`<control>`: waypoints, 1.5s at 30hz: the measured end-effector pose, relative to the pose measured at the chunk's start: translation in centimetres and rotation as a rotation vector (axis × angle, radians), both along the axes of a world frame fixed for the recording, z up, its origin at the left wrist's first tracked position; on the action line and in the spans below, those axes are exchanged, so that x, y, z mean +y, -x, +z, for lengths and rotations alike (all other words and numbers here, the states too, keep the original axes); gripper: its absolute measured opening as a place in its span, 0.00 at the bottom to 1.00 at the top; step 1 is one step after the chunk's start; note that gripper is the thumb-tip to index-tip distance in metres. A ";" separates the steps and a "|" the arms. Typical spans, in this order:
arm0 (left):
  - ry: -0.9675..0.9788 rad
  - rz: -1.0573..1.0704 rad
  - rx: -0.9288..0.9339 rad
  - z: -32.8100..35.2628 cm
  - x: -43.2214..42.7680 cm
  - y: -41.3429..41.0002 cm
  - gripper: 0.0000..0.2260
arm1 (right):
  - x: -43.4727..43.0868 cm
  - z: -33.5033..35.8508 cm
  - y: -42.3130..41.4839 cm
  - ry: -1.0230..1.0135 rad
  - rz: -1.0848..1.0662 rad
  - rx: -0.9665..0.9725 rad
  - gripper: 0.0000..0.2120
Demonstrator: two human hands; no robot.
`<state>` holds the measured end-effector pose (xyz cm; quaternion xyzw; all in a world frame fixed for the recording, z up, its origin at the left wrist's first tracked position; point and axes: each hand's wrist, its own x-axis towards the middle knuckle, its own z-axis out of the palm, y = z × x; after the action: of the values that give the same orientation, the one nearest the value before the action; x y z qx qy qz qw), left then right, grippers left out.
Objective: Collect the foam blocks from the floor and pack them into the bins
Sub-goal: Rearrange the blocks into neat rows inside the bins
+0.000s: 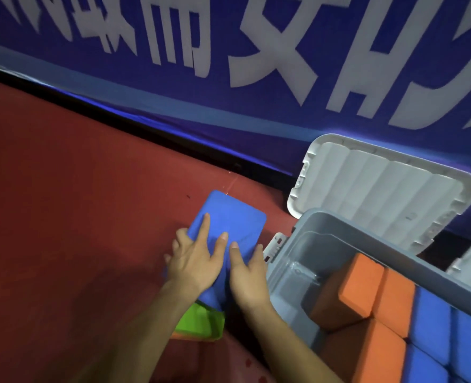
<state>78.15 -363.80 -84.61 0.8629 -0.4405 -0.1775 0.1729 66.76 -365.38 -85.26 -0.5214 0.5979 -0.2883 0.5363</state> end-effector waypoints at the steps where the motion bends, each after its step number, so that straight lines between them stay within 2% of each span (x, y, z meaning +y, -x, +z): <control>1: 0.064 -0.021 -0.014 1.2 -0.5 0.7 0.32 | -0.2 1.2 0.9 0.046 -0.042 -0.045 0.36; 3: 0.214 -0.075 0.057 3.2 -1.4 2.2 0.33 | -0.7 3.4 3.3 0.044 -0.166 -0.168 0.29; 4: 0.288 -0.102 0.127 4.2 -1.7 3.1 0.33 | -1.0 4.3 4.8 0.027 -0.247 -0.248 0.28; 8: 0.447 -0.232 0.264 6.9 -3.3 7.8 0.37 | -0.4 7.7 11.9 -0.035 -0.402 -0.477 0.38; 10: 0.506 -0.307 0.281 8.4 -4.1 10.7 0.38 | 0.4 9.4 14.8 -0.007 -0.415 -0.577 0.34; 14: 0.604 -0.502 0.451 11.1 -5.0 15.9 0.32 | 1.8 12.8 20.4 0.055 -0.439 -0.610 0.40; 16: 0.554 -0.571 0.500 11.7 -5.0 17.6 0.32 | 2.3 14.1 23.4 0.051 -0.374 -0.632 0.31; 18: 0.515 -0.652 0.580 11.8 -4.7 19.2 0.35 | 2.7 14.5 25.8 0.005 -0.352 -0.620 0.26; 22: 0.333 -0.760 0.808 12.0 -3.3 21.9 0.32 | 3.7 13.9 26.7 -0.056 -0.283 -0.454 0.33; 25: 0.193 -0.721 0.989 11.1 -3.1 22.3 0.35 | 4.2 13.1 26.1 0.004 -0.294 -0.266 0.28; 28: 0.098 -0.706 1.054 9.9 -3.4 21.9 0.27 | 4.4 12.6 25.4 0.094 -0.234 -0.093 0.28; 31: 0.019 -0.649 0.947 8.1 -3.3 21.9 0.27 | 4.5 12.1 25.1 0.107 -0.161 0.132 0.35; 35: -0.010 -0.628 0.814 4.9 -3.1 22.0 0.38 | 4.7 9.9 24.3 0.097 -0.096 0.322 0.33; 39: -0.064 -0.622 0.764 2.3 -3.1 22.2 0.26 | 4.3 6.4 23.8 0.055 -0.087 0.408 0.33; 41: -0.107 -0.632 0.695 1.3 -3.1 22.4 0.25 | 4.1 4.7 23.6 0.038 -0.085 0.459 0.33; 45: -0.134 -0.674 0.591 -2.8 -3.4 23.2 0.25 | 3.6 0.8 24.1 0.011 -0.022 0.786 0.33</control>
<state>54.94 -367.22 -87.46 0.5929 -0.6161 -0.4907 0.1677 42.65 -361.76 -84.41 -0.5885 0.7616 -0.0756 0.2607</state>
